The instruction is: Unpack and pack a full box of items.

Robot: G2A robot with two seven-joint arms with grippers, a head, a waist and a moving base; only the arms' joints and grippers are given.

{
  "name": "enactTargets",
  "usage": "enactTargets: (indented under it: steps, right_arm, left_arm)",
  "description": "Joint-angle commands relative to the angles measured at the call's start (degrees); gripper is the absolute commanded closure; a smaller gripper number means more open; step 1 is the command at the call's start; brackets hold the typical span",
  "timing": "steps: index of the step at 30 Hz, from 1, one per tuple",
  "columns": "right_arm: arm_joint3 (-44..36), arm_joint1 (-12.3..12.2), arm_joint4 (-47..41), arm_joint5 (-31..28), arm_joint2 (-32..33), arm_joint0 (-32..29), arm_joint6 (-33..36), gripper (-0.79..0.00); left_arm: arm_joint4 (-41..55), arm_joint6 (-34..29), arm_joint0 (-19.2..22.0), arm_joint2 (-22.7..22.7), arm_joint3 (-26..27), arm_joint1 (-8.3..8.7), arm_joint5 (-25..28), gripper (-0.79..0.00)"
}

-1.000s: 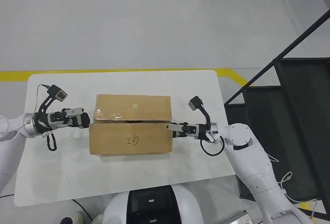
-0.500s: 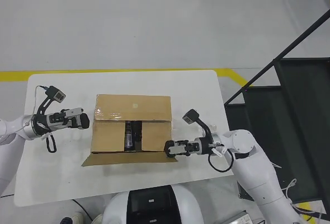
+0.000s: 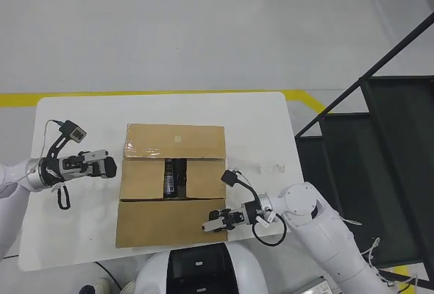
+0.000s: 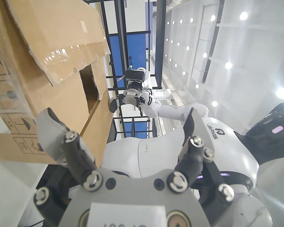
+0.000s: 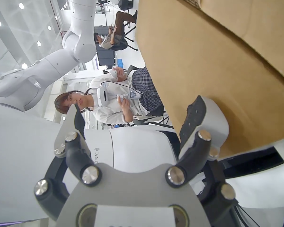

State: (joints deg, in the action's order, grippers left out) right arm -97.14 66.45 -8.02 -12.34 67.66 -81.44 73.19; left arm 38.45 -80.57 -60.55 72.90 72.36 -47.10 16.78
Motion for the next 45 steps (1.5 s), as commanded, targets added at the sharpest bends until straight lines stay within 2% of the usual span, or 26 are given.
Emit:
enactTargets:
  steps: [1, 7, 13, 21, 25, 30, 41, 45]
  right_arm:
    - [0.0, -0.1, -0.1, 0.0, -0.1, 0.1, -0.7, -0.785]
    - [0.0, -0.5, -1.1, -0.1, 0.3, 0.1, -1.6, -0.785]
    - [0.4, -1.0, -1.6, -0.2, 0.6, 0.4, -1.8, -0.785]
    - [0.4, -1.5, -2.3, -0.3, 0.8, 0.5, -2.2, -0.785]
    - [0.6, -1.8, -2.5, -0.2, 1.1, 0.2, -2.4, -0.785]
    - [0.3, -2.1, -2.5, -0.1, 1.0, 0.2, -2.6, -0.785]
    - [-5.9, -3.4, -1.8, 1.2, 2.5, -3.4, -1.6, -0.785]
    - [-6.3, -3.8, -0.8, 2.2, 2.3, -3.9, -1.2, -0.785]
  left_arm:
    - [-1.0, 1.1, 0.4, -1.8, 0.6, -0.5, 0.1, -0.785]
    - [0.0, 2.7, 2.9, -5.0, -2.4, -1.81, -0.7, -0.785]
    - [2.3, 2.4, 5.5, -6.7, -5.7, -2.99, 1.7, -0.785]
    - [4.6, 3.1, 10.1, -8.6, -8.7, -4.69, 3.8, -0.785]
    - [7.7, 1.8, 13.1, -9.9, -10.2, -5.77, 2.8, -0.785]
    - [10.2, 1.8, 18.2, -13.6, -14.3, -8.04, 2.0, -0.785]
    - [10.7, 7.1, 31.6, -22.2, -30.7, -14.75, 3.5, -0.785]
    - [10.7, 7.1, 31.6, -22.2, -30.7, -14.75, 3.5, -0.785]
